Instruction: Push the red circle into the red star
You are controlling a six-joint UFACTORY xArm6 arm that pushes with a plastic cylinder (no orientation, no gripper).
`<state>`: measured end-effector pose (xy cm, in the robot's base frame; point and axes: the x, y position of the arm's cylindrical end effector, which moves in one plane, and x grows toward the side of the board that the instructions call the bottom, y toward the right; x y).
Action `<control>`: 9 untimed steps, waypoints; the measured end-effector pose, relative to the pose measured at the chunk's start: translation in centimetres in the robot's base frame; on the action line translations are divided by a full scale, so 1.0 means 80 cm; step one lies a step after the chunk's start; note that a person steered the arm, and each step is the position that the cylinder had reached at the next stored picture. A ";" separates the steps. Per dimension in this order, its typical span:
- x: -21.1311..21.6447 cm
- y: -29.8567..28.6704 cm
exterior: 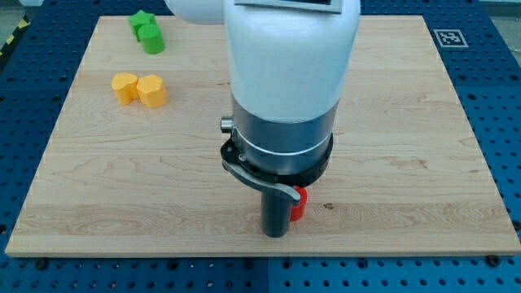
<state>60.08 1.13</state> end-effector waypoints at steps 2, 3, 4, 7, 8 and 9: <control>0.022 0.000; 0.019 0.008; 0.019 0.021; -0.016 0.021; -0.026 0.021; -0.037 0.025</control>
<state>57.10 3.12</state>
